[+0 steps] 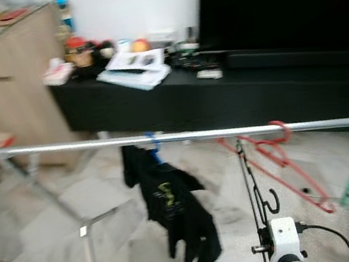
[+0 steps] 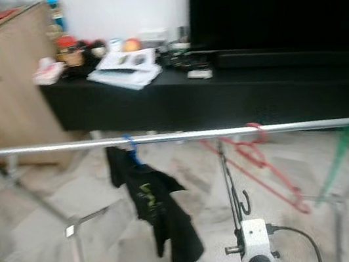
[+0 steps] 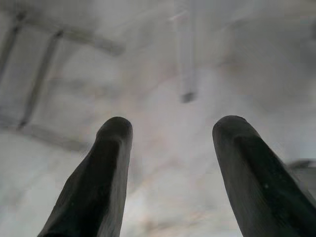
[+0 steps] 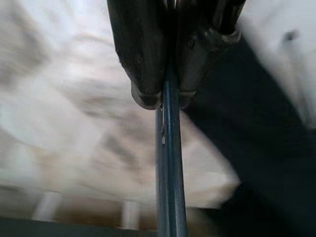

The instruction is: Hang hanger

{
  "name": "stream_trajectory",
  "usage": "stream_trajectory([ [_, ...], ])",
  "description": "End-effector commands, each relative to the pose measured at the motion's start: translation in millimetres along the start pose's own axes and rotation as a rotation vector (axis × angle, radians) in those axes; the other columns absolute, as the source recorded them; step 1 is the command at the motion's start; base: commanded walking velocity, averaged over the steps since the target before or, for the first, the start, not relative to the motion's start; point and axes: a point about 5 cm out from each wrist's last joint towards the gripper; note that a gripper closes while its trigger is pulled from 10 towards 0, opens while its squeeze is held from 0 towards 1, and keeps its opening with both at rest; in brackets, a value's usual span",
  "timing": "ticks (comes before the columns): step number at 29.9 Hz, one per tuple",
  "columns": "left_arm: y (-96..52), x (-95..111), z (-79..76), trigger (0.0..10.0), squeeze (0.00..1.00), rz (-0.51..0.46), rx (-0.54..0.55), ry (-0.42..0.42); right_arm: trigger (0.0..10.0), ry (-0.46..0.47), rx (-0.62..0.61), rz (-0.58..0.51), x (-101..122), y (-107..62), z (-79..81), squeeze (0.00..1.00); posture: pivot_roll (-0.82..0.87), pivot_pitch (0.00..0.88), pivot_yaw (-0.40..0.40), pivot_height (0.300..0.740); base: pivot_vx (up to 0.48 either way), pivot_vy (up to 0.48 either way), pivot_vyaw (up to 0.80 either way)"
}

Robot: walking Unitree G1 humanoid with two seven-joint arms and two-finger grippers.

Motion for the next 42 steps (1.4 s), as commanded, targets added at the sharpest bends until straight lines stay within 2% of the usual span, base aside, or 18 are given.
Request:
stream_trajectory([
  [1, -0.8, 3, 2.8, 10.0, 0.00, -0.051, -0.006, 0.035, 10.0, -0.002, -0.027, 0.007, -2, -2.7, -10.0, 0.00, 0.15, 0.027, -0.049, 0.740, 0.000, 0.000, 0.00],
  [5, -10.9, -2, -2.1, 10.0, 0.00, -0.099, -0.002, 0.018, 10.0, 0.006, -0.031, -0.002, -1, -2.8, -10.7, 0.00, 0.16, 0.035, -0.054, 0.740, 0.000, 0.000, 0.00],
  [14, -10.0, 22, -6.0, 10.0, 0.00, -0.254, 0.025, -0.061, 10.0, -0.006, -0.004, -0.014, 1, -2.6, -10.0, 0.00, 0.16, 0.034, -0.058, 0.740, 0.000, 0.000, 0.00],
  [21, -6.5, 15, -14.8, 10.0, 0.00, -0.157, -0.029, -0.071, 10.0, -0.014, -0.001, -0.071, 6, -3.1, -8.7, 0.00, 0.13, 0.032, -0.059, 0.740, 0.000, 0.000, 0.00],
  [24, -6.6, 15, -18.0, 10.0, 0.00, -0.152, -0.042, -0.071, 10.0, -0.026, 0.000, -0.098, 8, -3.7, -8.0, 0.00, 0.13, 0.033, -0.058, 0.740, 0.000, 0.000, 0.00],
  [31, -7.2, 17, -22.9, 10.0, 0.00, -0.154, -0.059, -0.077, 10.0, -0.119, -0.007, -0.106, 9, -3.7, -7.1, 0.00, 0.11, 0.027, -0.051, 0.740, 0.000, 0.000, 0.00],
  [42, -9.5, 10, -19.6, 10.0, 0.00, -0.136, -0.074, -0.072, 10.0, -0.134, -0.063, -0.090, 5, -4.6, -8.8, 0.00, 0.10, 0.002, -0.047, 0.740, 0.000, 0.000, 0.00],
])
Point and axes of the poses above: a point about 5 cm out from each wrist's last joint towards the gripper, its own y axis pointing out of the wrist towards the gripper, its own x axis along the axis of the wrist's last joint, z = x × y, and after that the axes turned 10 degrees about y, right-handed
